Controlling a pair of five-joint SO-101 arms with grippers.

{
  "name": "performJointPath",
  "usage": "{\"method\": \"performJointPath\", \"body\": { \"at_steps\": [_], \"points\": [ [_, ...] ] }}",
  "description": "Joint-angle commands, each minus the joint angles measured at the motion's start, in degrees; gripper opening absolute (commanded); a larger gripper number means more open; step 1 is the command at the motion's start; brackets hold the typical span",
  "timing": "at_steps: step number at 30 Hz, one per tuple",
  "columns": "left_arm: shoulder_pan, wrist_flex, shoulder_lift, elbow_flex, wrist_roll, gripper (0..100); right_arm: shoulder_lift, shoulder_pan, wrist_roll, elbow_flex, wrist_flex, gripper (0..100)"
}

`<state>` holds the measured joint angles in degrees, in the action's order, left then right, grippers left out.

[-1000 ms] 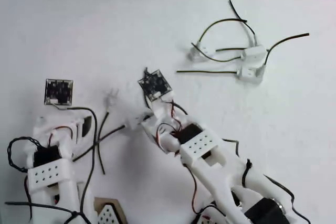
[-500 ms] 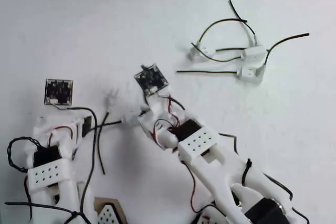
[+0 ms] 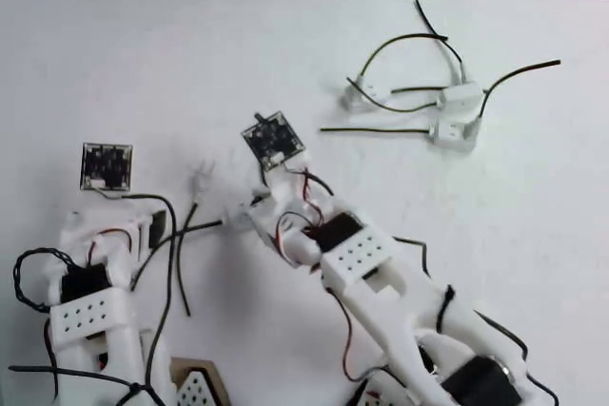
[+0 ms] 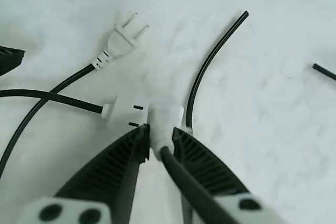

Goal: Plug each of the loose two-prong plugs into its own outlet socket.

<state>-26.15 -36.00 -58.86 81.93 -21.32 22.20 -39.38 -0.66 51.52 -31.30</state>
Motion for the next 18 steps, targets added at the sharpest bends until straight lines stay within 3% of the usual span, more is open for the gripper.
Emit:
{"method": "performJointPath", "body": {
  "at_steps": [1,8,18],
  "points": [
    [0.57,1.14,-1.01,0.00,-0.62,32,-4.00,1.19,-0.79,-5.80,-2.68,1.7],
    [0.57,1.14,-1.01,0.00,-0.62,32,-8.75,1.45,-5.10,-13.63,-13.49,1.7],
    [0.48,1.14,-1.01,0.00,-0.62,32,-13.32,1.71,-5.19,-17.49,-13.49,1.7]
  ]
}}
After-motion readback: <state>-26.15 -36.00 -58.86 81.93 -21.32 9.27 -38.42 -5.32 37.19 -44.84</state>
